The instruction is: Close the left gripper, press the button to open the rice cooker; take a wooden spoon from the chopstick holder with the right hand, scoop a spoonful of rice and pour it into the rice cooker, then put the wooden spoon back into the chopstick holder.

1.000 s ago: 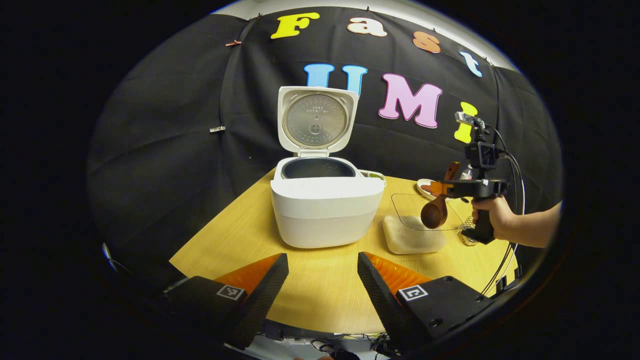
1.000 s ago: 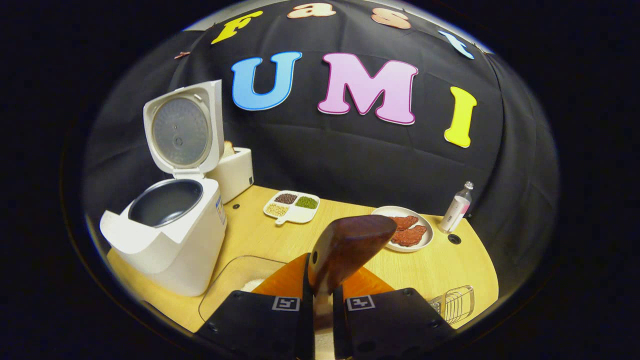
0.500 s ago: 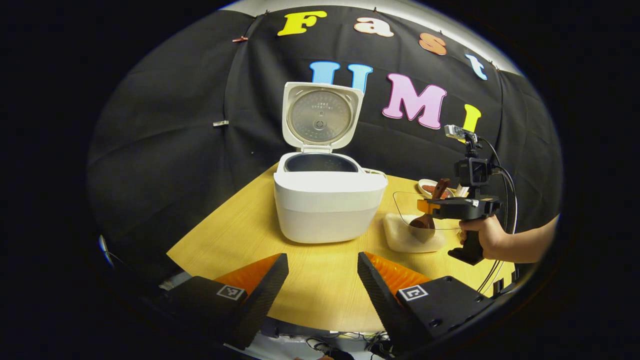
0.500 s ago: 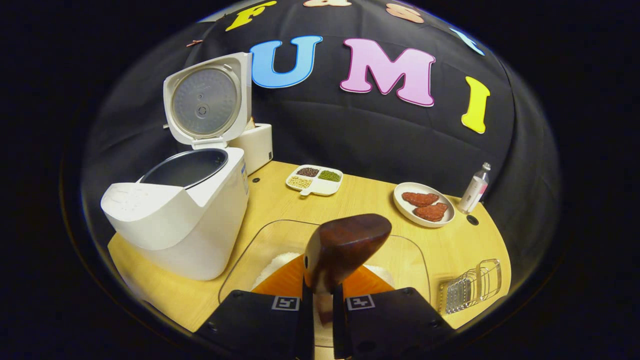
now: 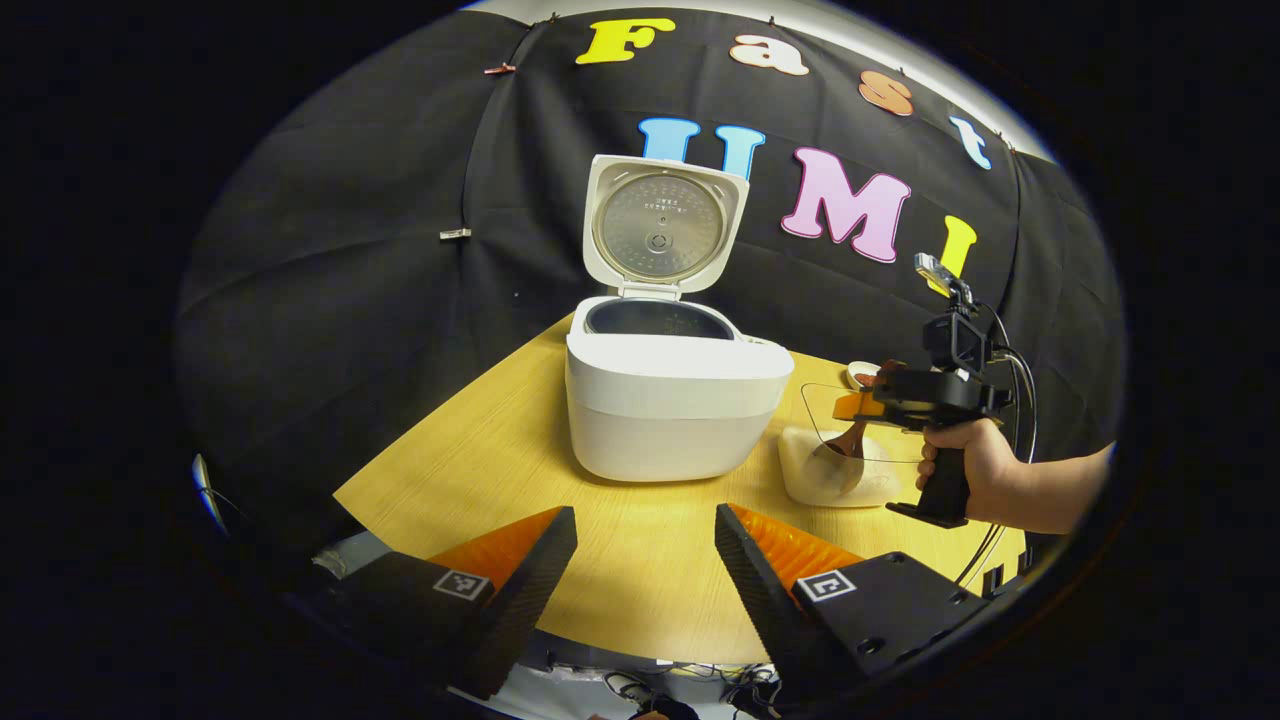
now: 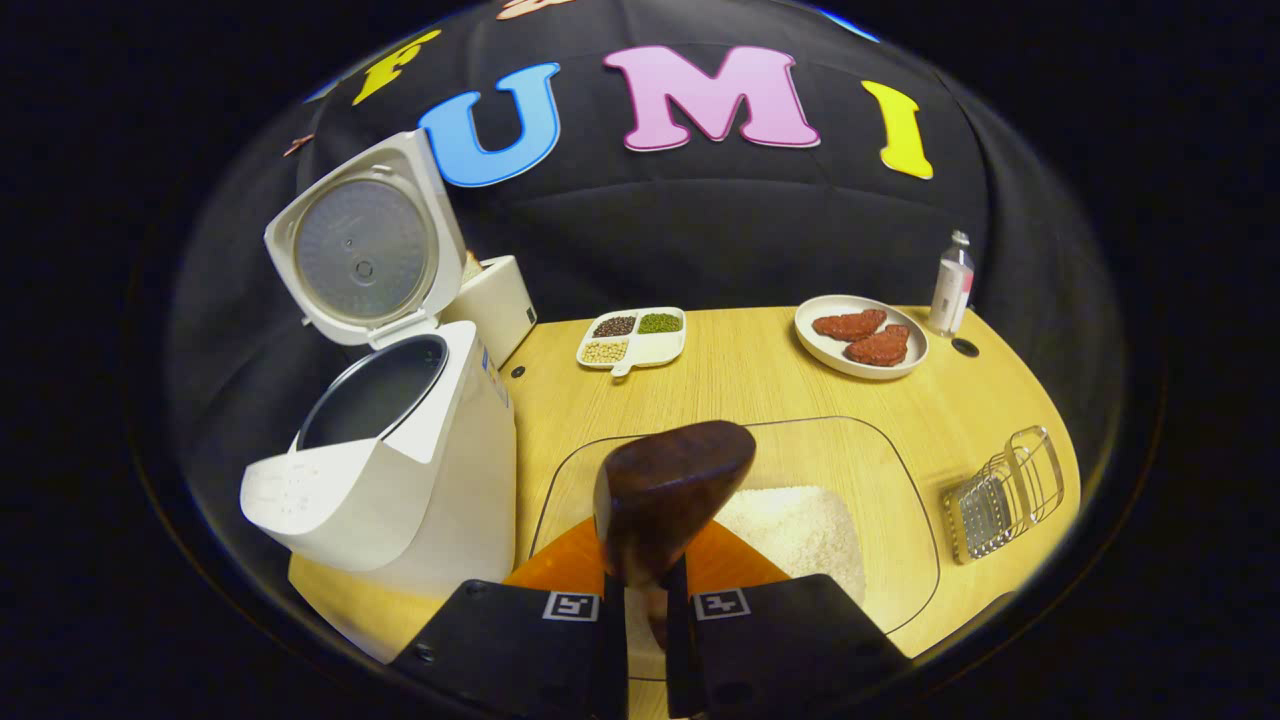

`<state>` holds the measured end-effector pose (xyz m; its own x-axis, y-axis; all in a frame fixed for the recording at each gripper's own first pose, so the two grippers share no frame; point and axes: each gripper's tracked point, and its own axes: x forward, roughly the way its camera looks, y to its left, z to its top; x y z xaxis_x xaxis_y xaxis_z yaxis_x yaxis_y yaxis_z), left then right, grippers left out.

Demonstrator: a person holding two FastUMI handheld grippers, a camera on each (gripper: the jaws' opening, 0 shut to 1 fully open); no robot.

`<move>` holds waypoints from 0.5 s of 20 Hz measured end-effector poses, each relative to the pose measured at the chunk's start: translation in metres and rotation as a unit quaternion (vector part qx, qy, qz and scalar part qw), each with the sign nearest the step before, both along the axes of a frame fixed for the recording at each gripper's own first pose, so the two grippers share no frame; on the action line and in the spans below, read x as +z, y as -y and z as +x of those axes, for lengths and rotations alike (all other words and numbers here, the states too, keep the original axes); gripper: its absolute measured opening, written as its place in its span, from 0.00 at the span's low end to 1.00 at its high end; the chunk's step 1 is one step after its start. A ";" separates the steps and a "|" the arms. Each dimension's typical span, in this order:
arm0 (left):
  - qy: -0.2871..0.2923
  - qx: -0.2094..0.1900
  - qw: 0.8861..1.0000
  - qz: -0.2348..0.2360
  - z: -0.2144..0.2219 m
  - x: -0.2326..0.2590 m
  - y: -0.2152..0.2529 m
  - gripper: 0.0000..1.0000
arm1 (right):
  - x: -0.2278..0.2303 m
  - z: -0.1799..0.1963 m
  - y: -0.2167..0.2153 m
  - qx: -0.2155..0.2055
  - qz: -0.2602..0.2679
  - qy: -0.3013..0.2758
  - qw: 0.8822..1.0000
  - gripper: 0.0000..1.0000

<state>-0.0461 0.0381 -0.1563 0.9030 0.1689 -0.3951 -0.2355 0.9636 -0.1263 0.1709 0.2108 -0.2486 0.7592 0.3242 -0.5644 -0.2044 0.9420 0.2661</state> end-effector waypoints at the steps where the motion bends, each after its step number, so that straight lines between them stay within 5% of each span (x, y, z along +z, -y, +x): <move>1: 0.000 0.000 1.000 -0.001 0.000 -0.001 0.000 0.96 | 0.001 0.001 0.002 -0.010 0.017 -0.010 1.000 0.19; 10: 0.007 -0.012 1.000 -0.006 0.003 0.001 0.011 0.96 | 0.023 0.009 0.021 -0.075 0.130 -0.042 0.988 0.19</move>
